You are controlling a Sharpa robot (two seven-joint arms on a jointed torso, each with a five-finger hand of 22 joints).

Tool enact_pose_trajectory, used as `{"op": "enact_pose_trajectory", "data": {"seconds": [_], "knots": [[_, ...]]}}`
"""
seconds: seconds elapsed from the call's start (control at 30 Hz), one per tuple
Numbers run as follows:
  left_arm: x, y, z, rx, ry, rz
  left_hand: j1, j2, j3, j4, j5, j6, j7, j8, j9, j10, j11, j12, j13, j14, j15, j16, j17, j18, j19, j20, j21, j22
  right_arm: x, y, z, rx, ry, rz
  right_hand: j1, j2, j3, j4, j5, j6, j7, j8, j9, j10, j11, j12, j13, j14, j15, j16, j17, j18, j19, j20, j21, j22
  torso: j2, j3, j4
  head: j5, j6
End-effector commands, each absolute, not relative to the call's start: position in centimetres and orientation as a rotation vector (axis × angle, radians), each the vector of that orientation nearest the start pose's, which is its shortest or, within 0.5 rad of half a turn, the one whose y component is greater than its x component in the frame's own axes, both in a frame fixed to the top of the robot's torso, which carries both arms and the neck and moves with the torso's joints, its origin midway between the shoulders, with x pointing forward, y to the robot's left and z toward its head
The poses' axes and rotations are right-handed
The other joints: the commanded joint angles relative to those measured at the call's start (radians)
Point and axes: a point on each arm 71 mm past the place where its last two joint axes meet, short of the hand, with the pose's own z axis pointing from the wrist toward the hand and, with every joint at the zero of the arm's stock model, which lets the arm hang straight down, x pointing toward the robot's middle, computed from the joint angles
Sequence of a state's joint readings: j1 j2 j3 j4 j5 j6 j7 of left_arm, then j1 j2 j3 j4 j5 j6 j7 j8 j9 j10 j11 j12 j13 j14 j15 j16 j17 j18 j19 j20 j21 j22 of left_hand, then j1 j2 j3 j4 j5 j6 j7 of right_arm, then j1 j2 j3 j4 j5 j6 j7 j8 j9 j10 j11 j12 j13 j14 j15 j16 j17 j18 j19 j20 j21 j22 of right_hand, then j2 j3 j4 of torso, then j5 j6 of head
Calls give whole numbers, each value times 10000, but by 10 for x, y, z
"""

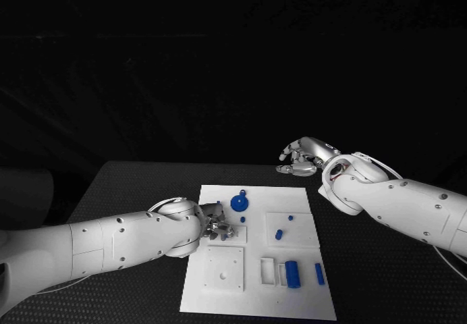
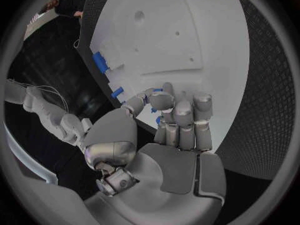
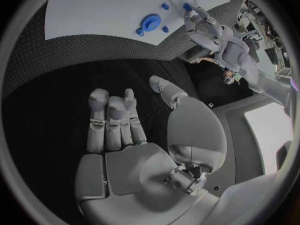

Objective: Assemble the parts on the task board

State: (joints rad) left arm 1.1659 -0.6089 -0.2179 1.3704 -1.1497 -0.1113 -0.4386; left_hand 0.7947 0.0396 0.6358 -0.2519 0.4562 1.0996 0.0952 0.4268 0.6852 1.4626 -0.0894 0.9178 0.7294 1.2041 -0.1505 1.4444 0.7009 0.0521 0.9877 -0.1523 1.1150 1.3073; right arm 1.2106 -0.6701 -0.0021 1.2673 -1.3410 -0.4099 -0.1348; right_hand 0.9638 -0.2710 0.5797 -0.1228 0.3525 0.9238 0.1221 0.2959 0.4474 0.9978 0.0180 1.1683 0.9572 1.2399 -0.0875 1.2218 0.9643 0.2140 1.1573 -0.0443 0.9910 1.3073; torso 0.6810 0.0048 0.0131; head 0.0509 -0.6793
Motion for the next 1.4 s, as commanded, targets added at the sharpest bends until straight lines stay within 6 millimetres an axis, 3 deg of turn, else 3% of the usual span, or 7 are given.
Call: {"op": "enact_pose_trajectory", "data": {"seconds": [0.03, 0.57, 0.63, 0.77, 0.87, 1.17, 1.4], "knots": [[456, 141, -310, -715, 23608, -4513, 76, 236, 54, 20, 15, 1476, -1093, -24, -30, -375, -311, 73, -15, 187, -671, 72, -19, 178, -81, -1144, 50, 175, 540, -193, -178, 591, 15909, 6025, 29, 84, 17, 39, 44, -11, 82, 52, 10, -82, -2, 50, -10, -19, -38, -52, -3, 478, -3, -71, -38, 77, 2, -1, 2, -6, 9], [463, 142, -302, -1025, 23736, -4583, -13, 254, 65, 44, -107, 1428, -1074, -26, -36, -394, -291, 80, -79, 151, -657, 88, -87, 184, -96, -1142, 52, 168, 540, -193, -178, 584, 15935, 6017, 68, 98, 34, 16, 86, -11, 81, 52, 12, -84, -2, 61, -20, -18, -39, -51, -2, 478, -2, -73, -39, 83, -8, -12, 15, -33, 43], [464, 142, -302, -1052, 23823, -4515, -20, 238, 83, 70, -259, 1392, -1062, -36, -39, -409, -278, 69, -125, 124, -649, 80, -133, 188, -110, -1141, 46, 163, 541, -193, -179, 583, 15943, 6013, 74, 100, 37, 13, 94, -10, 81, 52, 12, -84, -2, 62, -21, -18, -39, -51, -2, 478, -2, -73, -39, 83, -4, -13, 10, -31, 45], [467, 142, -302, -1094, 23893, -4447, 24, 135, 131, 167, -884, 1310, -1034, -64, -53, -438, -244, 31, -271, 55, -629, 63, -273, 196, -153, -1136, 23, 149, 541, -193, -179, 585, 15951, 6005, 88, 105, 45, 4, 143, -10, 82, 51, 14, -87, -1, 69, -28, -19, -38, -51, -2, 478, -1, -72, -40, 87, 1, -12, 5, -22, 52], [468, 142, -301, -1129, 23861, -4468, 56, 98, 151, 193, -1031, 1270, -1015, -90, -66, -455, -233, 2, -329, 26, -617, 45, -325, 196, -176, -1132, 5, 142, 541, -192, -179, 580, 15951, 6015, 91, 106, 47, 1, 157, -11, 82, 51, 14, -87, -1, 70, -30, -19, -38, -51, -2, 478, -2, -72, -41, 88, 4, -9, 4, -33, 56], [473, 140, -296, -1277, 23780, -4613, 84, 123, 171, 218, -1073, 1244, -1004, -111, -76, -468, -224, -28, -379, 9, -606, 32, -369, 194, -189, -1127, -6, 137, 541, -192, -179, 583, 15969, 5998, 96, 111, 51, -3, 196, -13, 83, 49, 14, -90, 0, 75, -36, -20, -37, -52, -1, 478, -2, -70, -43, 91, 6, -12, 5, -60, 69], [476, 139, -292, -1313, 23731, -4668, 88, 16, 148, 213, -1099, 1230, -994, -125, -84, -469, -213, -46, -420, -5, -598, 22, -407, 190, -199, -1123, -12, 136, 542, -192, -180, 577, 15992, 5993, 96, 111, 51, -6, 211, -13, 84, 49, 14, -92, 1, 77, -39, -20, -36, -52, -1, 478, -3, -69, -44, 92, -7, -12, 15, -71, 83]]}}
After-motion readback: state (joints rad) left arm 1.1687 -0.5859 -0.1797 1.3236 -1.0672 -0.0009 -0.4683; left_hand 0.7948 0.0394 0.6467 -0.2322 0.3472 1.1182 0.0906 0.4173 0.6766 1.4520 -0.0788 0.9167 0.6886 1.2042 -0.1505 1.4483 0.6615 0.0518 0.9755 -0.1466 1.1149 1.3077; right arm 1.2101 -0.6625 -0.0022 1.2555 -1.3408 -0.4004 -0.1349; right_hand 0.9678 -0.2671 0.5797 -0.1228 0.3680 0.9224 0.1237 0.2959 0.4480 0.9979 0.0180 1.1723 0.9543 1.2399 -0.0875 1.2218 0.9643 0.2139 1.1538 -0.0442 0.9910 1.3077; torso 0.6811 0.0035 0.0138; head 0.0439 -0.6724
